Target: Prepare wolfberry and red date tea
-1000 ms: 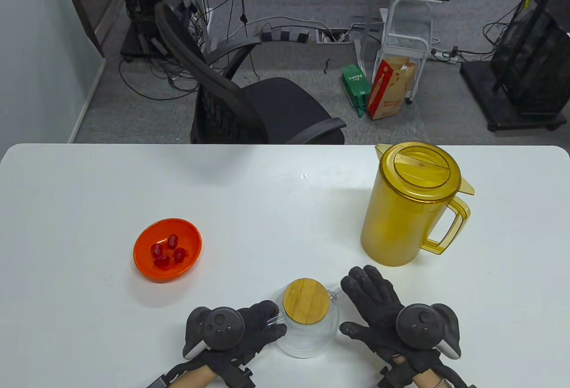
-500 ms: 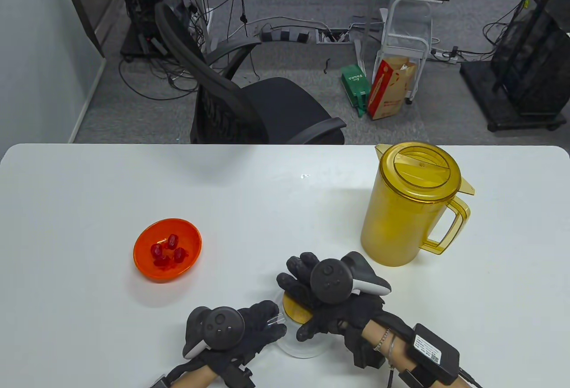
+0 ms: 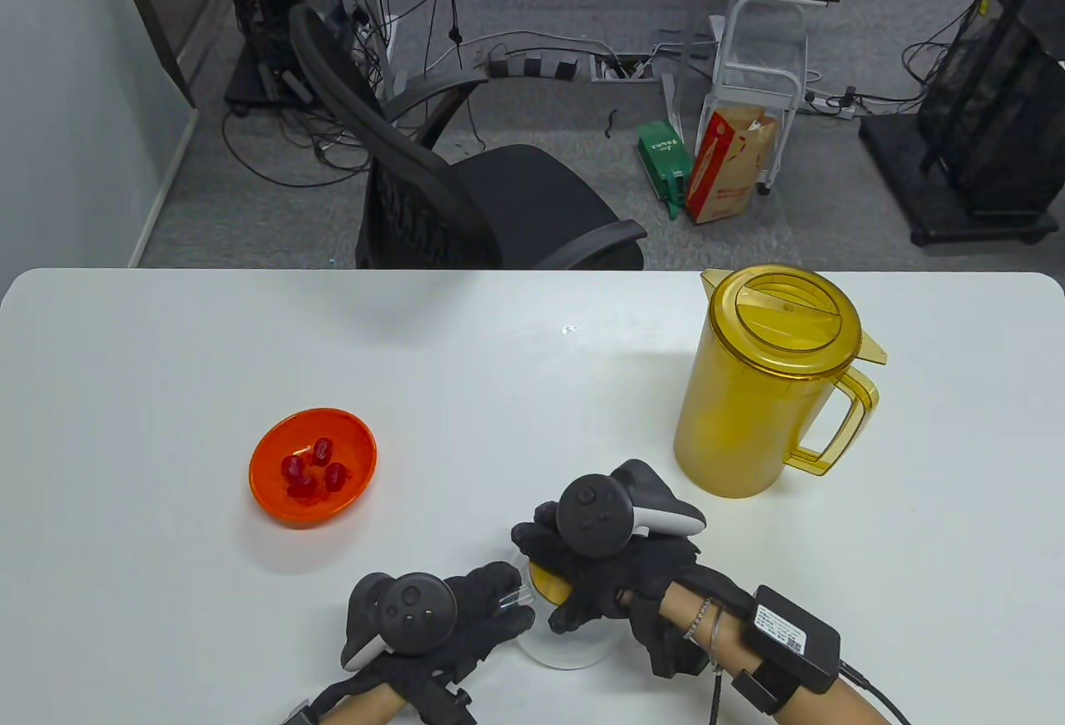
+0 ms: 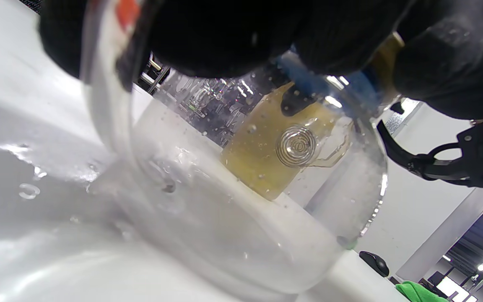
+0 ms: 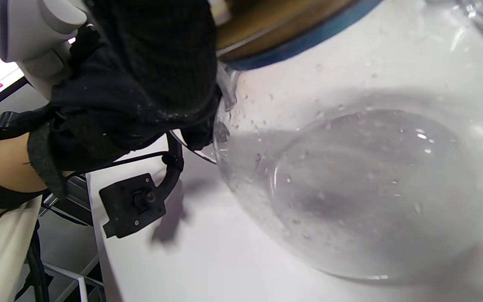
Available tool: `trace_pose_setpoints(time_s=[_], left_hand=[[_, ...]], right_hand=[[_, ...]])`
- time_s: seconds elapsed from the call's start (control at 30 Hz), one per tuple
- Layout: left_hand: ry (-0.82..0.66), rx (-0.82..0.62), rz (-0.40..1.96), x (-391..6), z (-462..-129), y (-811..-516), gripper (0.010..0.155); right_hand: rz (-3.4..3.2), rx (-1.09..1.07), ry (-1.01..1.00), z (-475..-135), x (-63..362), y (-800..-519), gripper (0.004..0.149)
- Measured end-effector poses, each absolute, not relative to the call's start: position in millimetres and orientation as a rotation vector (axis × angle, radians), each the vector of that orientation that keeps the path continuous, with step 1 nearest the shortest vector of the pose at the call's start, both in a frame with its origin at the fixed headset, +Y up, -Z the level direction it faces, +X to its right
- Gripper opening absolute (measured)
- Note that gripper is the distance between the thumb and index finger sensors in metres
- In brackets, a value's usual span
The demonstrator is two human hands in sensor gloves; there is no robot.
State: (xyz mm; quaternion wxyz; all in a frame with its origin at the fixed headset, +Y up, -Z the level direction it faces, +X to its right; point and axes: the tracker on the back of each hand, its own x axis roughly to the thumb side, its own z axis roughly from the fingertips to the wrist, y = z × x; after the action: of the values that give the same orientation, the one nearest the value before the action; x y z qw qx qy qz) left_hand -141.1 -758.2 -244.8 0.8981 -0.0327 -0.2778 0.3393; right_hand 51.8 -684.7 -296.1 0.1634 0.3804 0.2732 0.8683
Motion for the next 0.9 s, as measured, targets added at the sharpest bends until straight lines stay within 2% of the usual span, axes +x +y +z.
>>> trace_pose_setpoints(time_s=[0.23,0.37,0.5,0.67,0.83,0.9], left_hand=[[-0.579,-0.066,0.700,-141,-245,-758,0.052],[-0.579,-0.060,0.698,-141,-244,-759,0.052],[-0.581,-0.063,0.699,-141,-244,-759,0.052],[-0.581,-0.067,0.702,-141,-244,-759,0.052],[-0.581,-0.068,0.702,-141,-244,-759,0.052],[-0.582,-0.069,0.703,-142,-244,-759,0.052]], right_hand=[[2.431,1.095,0.607,-293,69,-645,0.094],[2.446,1.027,0.451,-285,98,-618,0.094],[2.482,0.927,0.386,-278,129,-610,0.094],[2.534,0.753,0.344,-272,175,-627,0.094],[2.466,0.587,0.420,-269,216,-677,0.093],[2.414,0.525,0.469,-270,225,-706,0.093]])
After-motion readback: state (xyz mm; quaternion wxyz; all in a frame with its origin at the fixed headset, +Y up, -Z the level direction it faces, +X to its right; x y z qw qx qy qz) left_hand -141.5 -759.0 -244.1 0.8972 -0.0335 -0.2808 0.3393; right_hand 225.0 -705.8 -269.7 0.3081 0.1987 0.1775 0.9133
